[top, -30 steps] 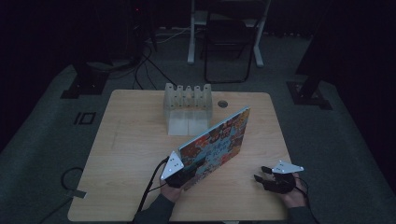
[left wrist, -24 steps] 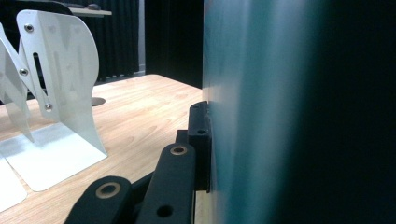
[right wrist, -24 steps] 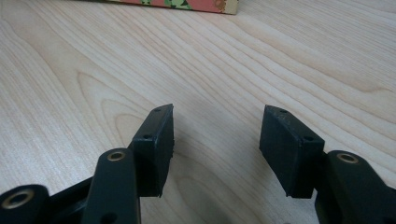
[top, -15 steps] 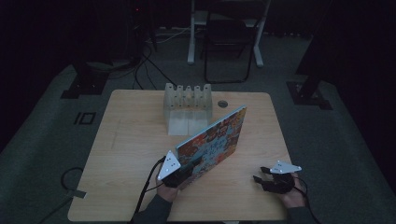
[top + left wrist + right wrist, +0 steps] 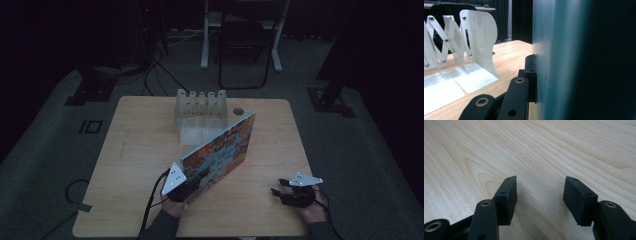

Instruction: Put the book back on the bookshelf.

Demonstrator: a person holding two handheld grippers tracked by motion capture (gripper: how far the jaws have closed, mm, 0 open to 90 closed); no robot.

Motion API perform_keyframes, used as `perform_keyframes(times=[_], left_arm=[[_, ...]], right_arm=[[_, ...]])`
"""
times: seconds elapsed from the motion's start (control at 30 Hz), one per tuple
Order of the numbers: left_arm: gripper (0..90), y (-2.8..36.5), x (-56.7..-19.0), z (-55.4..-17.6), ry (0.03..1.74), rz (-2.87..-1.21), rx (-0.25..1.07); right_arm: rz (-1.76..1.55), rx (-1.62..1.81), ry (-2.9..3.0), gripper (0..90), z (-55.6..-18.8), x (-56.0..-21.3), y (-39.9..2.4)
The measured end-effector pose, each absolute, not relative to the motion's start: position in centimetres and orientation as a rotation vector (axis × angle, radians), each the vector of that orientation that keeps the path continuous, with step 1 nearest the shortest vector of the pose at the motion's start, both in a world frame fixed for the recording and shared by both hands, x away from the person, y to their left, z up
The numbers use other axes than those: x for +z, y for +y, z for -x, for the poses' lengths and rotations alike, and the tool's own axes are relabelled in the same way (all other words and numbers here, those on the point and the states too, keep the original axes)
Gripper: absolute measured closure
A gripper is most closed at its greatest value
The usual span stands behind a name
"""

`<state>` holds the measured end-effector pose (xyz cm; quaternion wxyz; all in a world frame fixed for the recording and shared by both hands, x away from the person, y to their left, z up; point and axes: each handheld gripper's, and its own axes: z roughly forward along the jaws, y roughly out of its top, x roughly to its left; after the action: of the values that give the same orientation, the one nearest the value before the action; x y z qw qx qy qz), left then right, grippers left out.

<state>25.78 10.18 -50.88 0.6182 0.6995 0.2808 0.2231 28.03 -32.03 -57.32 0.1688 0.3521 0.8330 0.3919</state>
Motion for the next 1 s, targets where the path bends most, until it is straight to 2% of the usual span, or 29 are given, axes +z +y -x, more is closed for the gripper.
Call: perform_keyframes(times=[1.0], left_arm=[[81.2,12.5,-50.3,-25.0,0.690,-1.595,0.560]], right_arm=[[-1.006,1.114,2.362,44.5,-28.0,-57.3,-32.0]])
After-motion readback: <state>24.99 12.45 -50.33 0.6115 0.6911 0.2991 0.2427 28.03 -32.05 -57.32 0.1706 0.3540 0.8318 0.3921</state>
